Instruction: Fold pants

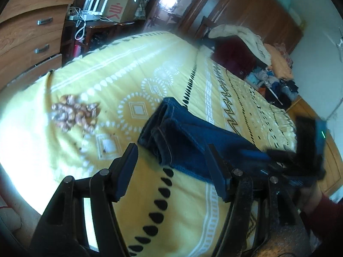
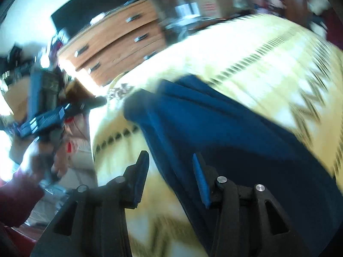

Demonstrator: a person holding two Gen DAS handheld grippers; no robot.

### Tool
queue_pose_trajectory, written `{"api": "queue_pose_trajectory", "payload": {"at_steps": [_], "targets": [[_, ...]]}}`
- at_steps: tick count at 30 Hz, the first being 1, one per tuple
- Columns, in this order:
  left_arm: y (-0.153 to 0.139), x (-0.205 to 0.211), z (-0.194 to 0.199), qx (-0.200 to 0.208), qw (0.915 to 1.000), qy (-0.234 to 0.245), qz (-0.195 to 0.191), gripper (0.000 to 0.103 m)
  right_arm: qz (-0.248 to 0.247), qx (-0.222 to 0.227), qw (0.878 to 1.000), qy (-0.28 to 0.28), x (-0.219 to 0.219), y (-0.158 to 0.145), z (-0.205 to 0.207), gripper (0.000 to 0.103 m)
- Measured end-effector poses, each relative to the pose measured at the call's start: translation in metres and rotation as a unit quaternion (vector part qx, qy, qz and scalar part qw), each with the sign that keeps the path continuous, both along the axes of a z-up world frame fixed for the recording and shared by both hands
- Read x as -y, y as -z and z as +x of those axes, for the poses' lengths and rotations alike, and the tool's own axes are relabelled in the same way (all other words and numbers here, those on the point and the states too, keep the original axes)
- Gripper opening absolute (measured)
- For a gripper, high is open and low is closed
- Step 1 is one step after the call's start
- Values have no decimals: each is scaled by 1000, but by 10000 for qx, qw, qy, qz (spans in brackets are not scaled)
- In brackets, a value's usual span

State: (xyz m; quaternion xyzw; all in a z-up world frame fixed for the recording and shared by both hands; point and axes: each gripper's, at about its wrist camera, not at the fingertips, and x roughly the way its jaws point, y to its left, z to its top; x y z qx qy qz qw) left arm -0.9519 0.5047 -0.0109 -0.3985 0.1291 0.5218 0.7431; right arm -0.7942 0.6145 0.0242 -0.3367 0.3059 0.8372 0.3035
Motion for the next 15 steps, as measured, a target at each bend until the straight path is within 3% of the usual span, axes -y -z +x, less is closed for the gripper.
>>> {"api": "queue_pose_trajectory", "payload": {"at_steps": [5, 8, 9, 10, 11, 15], "targets": [[13, 4, -13, 251, 9996, 21, -115, 65, 418, 818, 9942, -561, -21, 19, -86, 46], [21, 4, -11, 323, 9991, 221, -137, 65, 645, 1353, 9871, -568, -31, 34, -103, 44], [23, 5, -9, 363, 9988, 285, -150, 65, 651, 1452, 9857, -552, -33, 37, -104, 38], [26, 4, -6, 427, 9982, 376, -168, 65, 625, 1518, 9851, -520, -35, 39, -103, 15], [28, 4, -3, 471, 9978, 440, -185, 65, 576, 1543, 9852, -476, -36, 41, -100, 9], [31, -1, 13, 666, 9944, 808, -150, 65, 607, 979, 9933, -122, -42, 12, -79, 6]]}}
